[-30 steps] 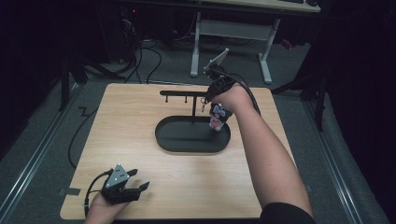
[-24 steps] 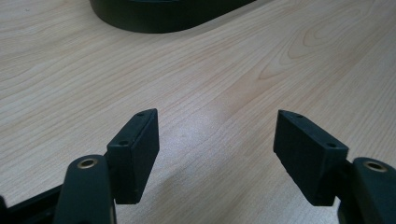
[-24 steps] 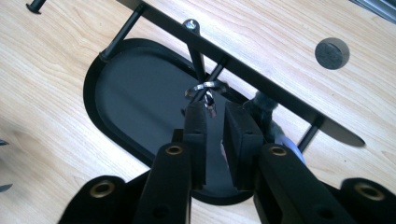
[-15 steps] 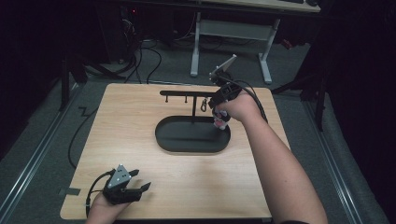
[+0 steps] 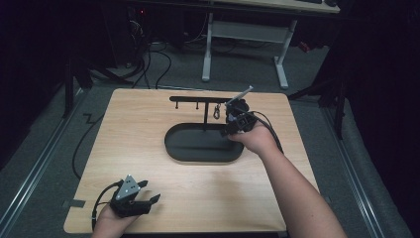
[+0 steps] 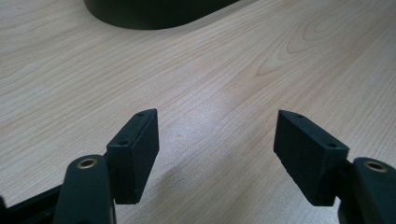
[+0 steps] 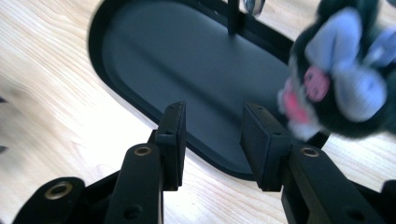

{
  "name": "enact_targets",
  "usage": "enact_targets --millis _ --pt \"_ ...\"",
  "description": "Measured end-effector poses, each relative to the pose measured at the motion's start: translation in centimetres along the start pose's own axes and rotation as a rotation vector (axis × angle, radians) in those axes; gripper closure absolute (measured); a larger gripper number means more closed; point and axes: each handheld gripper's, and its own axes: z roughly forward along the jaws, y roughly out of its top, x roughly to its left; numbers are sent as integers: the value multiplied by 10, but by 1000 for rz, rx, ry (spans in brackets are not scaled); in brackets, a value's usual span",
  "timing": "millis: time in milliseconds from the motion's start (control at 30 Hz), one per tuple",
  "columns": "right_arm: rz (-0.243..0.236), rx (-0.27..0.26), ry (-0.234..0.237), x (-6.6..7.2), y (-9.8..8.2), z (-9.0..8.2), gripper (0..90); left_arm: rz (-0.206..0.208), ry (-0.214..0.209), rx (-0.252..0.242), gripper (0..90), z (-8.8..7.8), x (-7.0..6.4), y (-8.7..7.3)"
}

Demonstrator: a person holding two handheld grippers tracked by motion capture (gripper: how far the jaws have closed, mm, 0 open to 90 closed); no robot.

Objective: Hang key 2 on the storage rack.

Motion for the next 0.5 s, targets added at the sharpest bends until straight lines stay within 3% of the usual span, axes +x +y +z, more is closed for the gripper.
enact_targets --millis 167,267,500 --pt "8 -34 -19 -2 -22 16 575 0 -5 -2 315 0 -1 0" --pt "-21 -90 -30 1 -38 22 517 -5 -13 -8 312 0 -1 -1" --pt "-100 -231 -104 9 -91 30 405 -18 -19 -10 310 0 0 -1"
